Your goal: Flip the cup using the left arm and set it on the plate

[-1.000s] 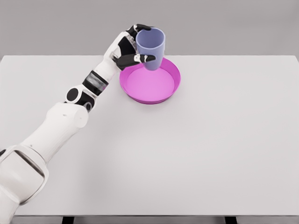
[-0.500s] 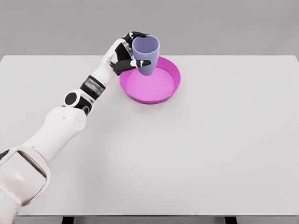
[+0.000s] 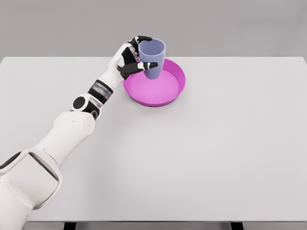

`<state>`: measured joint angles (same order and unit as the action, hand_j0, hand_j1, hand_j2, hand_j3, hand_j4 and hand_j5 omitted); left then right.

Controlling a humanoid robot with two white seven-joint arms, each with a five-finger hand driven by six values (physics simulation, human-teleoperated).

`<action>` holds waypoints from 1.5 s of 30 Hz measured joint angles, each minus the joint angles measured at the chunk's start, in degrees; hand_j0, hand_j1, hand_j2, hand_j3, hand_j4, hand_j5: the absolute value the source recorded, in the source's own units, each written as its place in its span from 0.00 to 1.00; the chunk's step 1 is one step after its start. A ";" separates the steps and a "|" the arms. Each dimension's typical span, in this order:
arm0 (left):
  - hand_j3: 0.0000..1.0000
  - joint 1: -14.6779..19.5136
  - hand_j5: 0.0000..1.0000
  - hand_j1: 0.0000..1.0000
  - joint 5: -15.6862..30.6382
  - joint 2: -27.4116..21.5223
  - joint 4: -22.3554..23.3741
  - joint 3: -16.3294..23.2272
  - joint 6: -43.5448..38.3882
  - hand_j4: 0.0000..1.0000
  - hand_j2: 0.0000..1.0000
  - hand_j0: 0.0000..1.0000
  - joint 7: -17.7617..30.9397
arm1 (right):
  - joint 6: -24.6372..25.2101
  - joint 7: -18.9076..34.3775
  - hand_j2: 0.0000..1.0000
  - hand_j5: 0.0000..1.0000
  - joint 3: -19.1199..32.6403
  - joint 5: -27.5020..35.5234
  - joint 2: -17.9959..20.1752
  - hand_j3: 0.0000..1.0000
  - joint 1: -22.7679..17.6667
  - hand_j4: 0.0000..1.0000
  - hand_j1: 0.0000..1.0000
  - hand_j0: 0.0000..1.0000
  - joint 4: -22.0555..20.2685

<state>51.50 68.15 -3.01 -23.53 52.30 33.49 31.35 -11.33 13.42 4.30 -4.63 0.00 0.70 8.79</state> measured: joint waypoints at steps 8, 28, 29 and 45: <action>0.51 -0.09 0.51 0.51 -0.79 1.33 1.60 -0.13 -0.13 0.51 0.51 0.51 -0.12 | 0.00 0.01 1.00 1.00 0.00 0.00 0.00 1.00 0.00 1.00 1.00 1.00 0.00; 0.92 -0.09 0.92 0.92 -0.98 0.90 0.41 -0.02 -0.10 0.92 0.92 0.92 -0.08 | 0.00 0.01 1.00 1.00 0.00 0.00 0.00 1.00 0.00 1.00 1.00 1.00 0.00; 0.92 -0.09 0.92 0.92 -0.98 0.83 0.21 -0.01 -0.10 0.92 0.92 0.92 -0.08 | 0.00 0.01 1.00 1.00 0.00 0.00 0.00 1.00 0.00 1.00 1.00 1.00 0.00; 1.00 -1.23 1.00 1.00 -0.96 -8.01 -15.46 -0.45 1.45 1.00 1.00 1.00 2.12 | 0.00 0.00 1.00 1.00 0.00 0.00 0.00 1.00 0.00 1.00 1.00 1.00 0.00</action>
<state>50.27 67.19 -11.03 -38.99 51.85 34.94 33.47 -11.33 13.42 4.30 -4.63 0.00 0.70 8.78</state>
